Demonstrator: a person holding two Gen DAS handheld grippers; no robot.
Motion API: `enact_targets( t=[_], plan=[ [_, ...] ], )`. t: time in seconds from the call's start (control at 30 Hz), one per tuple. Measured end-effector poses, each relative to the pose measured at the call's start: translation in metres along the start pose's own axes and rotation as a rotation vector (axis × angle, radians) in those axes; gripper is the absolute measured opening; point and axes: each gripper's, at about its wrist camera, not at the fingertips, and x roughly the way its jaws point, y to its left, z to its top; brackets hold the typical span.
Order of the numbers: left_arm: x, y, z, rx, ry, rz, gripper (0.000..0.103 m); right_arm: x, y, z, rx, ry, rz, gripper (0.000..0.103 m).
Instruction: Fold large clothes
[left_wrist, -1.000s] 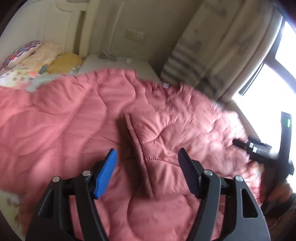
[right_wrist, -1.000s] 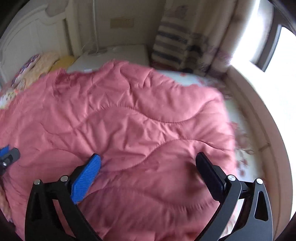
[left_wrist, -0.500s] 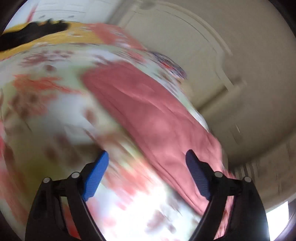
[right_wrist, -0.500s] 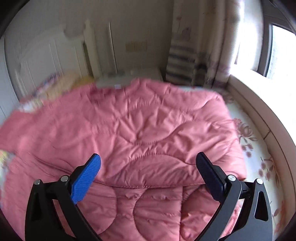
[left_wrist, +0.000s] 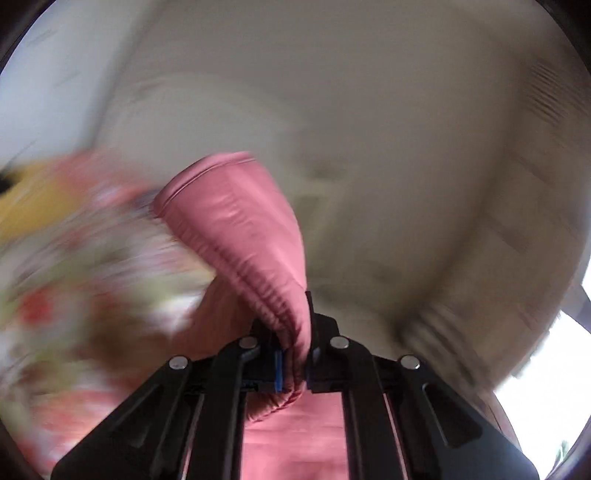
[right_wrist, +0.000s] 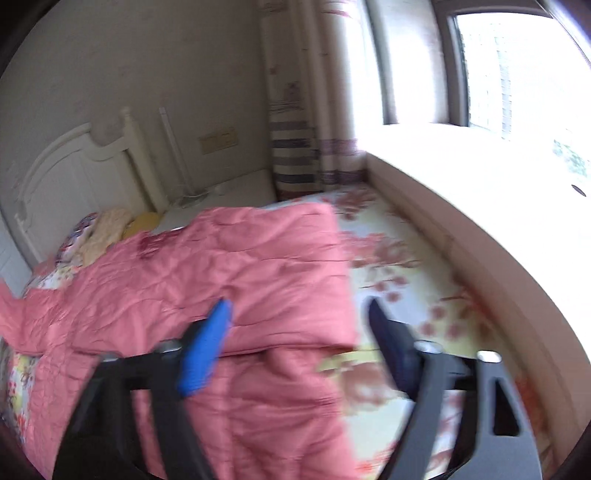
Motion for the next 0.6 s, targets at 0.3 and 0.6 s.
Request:
enact_targets(
  t=[0.3, 0.6],
  plan=[
    [0.110, -0.227, -0.170, 0.399, 0.421, -0.234, 0.009, 0.051, -0.008, 0.025, -0.052, 0.061, -0.044, 0.028],
    [0.164, -0.221, -0.254, 0.540, 0.633, -0.147, 0.015, 0.065, -0.001, 0.020, -0.144, 0.161, -0.036, 0.027]
  ],
)
